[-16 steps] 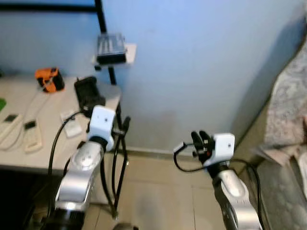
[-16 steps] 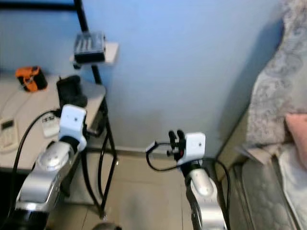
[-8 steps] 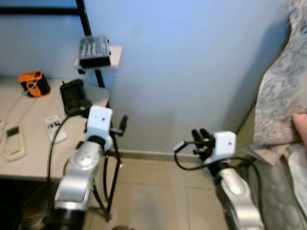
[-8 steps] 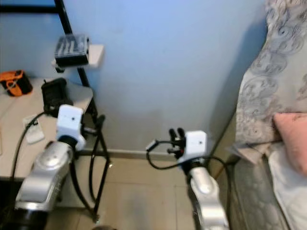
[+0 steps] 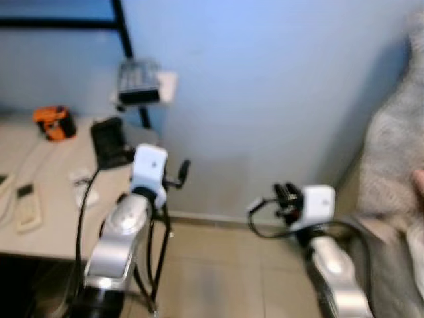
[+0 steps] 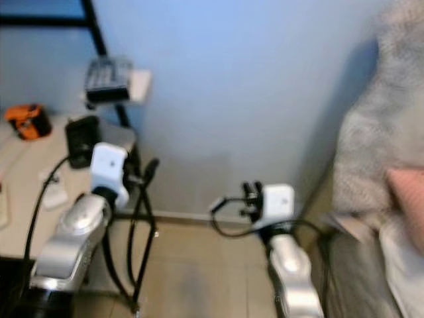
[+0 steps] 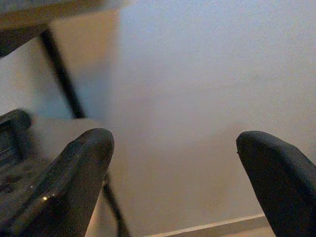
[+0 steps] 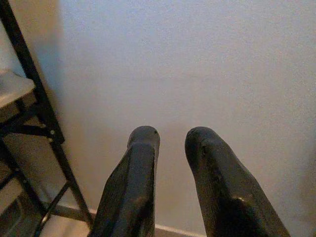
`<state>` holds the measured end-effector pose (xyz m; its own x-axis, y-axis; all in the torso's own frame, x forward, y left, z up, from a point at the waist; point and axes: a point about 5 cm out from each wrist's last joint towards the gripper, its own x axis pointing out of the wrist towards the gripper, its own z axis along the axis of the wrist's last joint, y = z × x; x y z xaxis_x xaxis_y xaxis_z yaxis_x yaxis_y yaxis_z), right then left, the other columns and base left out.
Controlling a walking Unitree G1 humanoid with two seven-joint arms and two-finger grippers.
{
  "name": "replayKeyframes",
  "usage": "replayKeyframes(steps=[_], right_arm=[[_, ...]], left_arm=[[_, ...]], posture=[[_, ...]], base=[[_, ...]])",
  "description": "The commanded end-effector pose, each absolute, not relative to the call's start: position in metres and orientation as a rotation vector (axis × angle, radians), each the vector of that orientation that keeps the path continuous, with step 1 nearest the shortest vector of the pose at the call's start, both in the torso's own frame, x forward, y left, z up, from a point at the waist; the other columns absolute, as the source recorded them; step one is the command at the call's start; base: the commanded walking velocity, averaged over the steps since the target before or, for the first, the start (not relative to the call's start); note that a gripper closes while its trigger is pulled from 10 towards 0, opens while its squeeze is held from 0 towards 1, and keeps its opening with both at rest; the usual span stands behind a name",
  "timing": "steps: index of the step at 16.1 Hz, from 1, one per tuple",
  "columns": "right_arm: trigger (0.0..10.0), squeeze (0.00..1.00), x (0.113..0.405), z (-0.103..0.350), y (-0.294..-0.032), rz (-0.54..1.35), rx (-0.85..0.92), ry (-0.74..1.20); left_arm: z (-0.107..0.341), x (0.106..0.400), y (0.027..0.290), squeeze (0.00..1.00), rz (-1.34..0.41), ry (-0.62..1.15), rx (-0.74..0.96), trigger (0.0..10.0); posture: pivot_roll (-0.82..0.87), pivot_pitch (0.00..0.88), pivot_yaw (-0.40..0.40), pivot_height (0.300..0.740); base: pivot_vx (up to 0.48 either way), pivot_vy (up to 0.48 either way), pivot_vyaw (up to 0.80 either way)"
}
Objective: Clean up the room
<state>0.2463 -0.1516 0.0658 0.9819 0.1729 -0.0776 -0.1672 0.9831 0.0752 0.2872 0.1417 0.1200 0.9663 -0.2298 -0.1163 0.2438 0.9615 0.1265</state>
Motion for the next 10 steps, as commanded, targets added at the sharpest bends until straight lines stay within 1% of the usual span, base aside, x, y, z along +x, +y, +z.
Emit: replayKeyframes(steps=[1,4,7,10], right_arm=[[10.0,0.0,0.2501,0.0699,-0.1417,0.198,0.082,0.068],[10.0,0.0,0.2503,0.069,-0.1404,0.2,0.083,0.07],[10.0,0.0,0.2505,0.0681,-0.1401,0.201,0.081,0.074],[10.0,0.0,0.2499,0.0669,-0.1398,0.205,0.079,0.078]], left_arm=[[0.1244,0.2899,0.1493,0.0,-0.222,0.094,0.158,10.0],[0.125,0.2915,0.1479,0.0,-0.244,0.092,0.178,10.0],[0.1236,0.2945,0.1432,0.0,-0.257,0.106,0.264,10.0],[0.1216,0.2928,0.1419,0.0,-0.259,0.11,0.25,10.0]], posture=[[0.04,0.0,0.021,0.71],[0.04,0.0,0.023,0.71],[0.05,0.0,0.023,0.71],[0.05,0.0,0.021,0.71]], base=[[0.48,0.0,0.0],[0.48,0.0,0.0],[0.0,0.0,0.0],[0.0,0.0,0.0]])
